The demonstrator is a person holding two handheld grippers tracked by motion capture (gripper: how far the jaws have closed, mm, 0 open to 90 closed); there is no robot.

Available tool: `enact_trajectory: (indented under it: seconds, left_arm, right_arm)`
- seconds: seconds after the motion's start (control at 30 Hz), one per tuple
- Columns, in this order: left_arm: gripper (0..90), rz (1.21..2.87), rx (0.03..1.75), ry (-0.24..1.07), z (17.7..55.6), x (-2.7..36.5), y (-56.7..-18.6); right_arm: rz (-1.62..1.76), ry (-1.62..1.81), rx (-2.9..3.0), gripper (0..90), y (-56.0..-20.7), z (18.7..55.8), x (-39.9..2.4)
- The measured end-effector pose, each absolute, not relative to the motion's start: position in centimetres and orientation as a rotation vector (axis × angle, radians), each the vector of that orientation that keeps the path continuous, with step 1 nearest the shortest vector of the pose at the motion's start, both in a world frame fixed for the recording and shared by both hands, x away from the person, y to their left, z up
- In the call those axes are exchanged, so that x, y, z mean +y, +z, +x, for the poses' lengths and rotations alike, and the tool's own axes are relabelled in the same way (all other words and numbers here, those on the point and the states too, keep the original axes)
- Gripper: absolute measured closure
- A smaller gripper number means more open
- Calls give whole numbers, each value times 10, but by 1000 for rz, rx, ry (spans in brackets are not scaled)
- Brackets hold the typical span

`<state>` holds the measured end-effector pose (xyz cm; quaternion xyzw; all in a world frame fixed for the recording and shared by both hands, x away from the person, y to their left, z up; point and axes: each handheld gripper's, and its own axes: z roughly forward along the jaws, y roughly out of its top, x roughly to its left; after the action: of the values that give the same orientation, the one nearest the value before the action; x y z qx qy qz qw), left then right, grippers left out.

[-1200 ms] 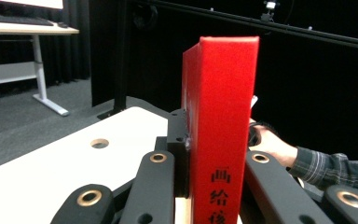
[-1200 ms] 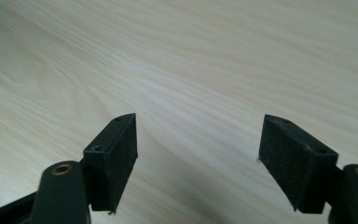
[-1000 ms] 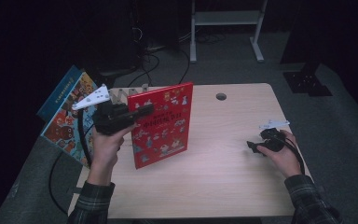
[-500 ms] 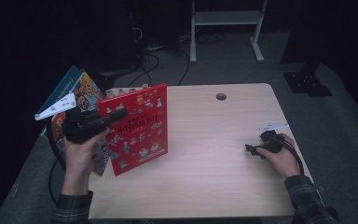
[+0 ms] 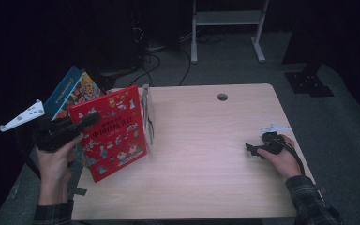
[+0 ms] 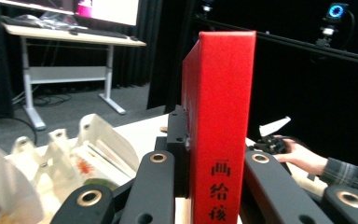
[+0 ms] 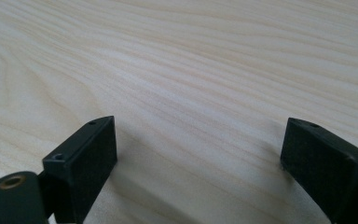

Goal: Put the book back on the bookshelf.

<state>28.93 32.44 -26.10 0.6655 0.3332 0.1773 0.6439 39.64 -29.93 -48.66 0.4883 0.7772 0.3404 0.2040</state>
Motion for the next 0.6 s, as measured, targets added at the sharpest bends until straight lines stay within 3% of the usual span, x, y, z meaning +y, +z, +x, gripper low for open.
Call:
enact_trajectory:
  seconds: [0.6]
  left_arm:
    - [798,1448,968,703,315,330,-284]
  right_arm:
    - [1359,951,2170,97,-487,397,-300]
